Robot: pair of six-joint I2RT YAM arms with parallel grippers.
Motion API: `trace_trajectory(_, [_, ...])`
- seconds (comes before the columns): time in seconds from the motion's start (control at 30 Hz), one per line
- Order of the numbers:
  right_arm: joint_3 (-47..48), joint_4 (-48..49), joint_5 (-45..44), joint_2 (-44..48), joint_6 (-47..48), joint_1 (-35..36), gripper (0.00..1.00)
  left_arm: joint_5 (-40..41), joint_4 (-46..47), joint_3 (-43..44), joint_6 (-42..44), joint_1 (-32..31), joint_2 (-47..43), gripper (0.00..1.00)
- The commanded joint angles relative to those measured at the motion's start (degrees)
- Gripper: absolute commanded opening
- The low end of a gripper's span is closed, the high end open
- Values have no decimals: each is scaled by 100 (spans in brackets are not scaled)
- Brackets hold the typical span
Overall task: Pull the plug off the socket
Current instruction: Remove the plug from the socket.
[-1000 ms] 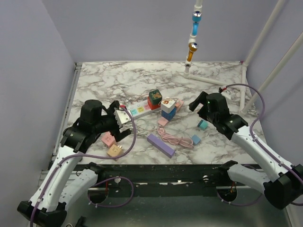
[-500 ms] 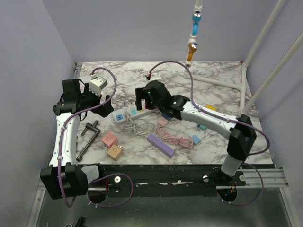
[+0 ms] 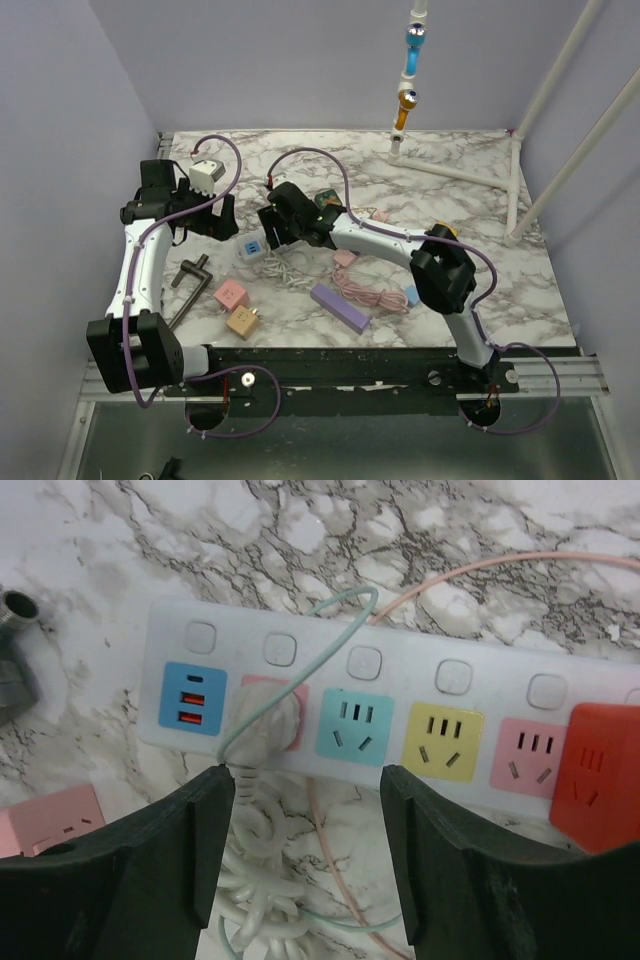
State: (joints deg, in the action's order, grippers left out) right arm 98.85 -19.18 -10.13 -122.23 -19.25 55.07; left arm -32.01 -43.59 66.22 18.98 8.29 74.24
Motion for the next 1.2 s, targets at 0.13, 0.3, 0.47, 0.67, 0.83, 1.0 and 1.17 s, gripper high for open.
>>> trace_trajectory(0.13, [425, -112, 161, -378, 85, 49, 63, 615, 196, -183, -32, 44, 86, 98])
trace_trajectory(0.3, [526, -181, 94, -551, 40, 130, 59, 803, 334, -411, 80, 41, 38, 98])
trace_trajectory(0.47, [806, -275, -28, -789, 125, 334, 65, 862, 376, -488, 85, 43, 46, 98])
trace_trajectory(0.67, [1207, -584, -408, -1103, 188, 438, 73, 864, 387, -496, 99, 43, 16, 98])
trace_trajectory(0.83, [1159, -543, -428, -1024, 211, 443, 73, 837, 404, -550, 79, 43, 19, 98])
trace_trajectory(1.0, [1027, -427, -665, -903, 276, 441, 71, 703, 530, -650, 51, 41, 118, 95])
trace_trajectory(1.17, [1253, -476, -626, -1136, 296, 436, 63, 531, 717, -798, 172, 41, 135, 95])
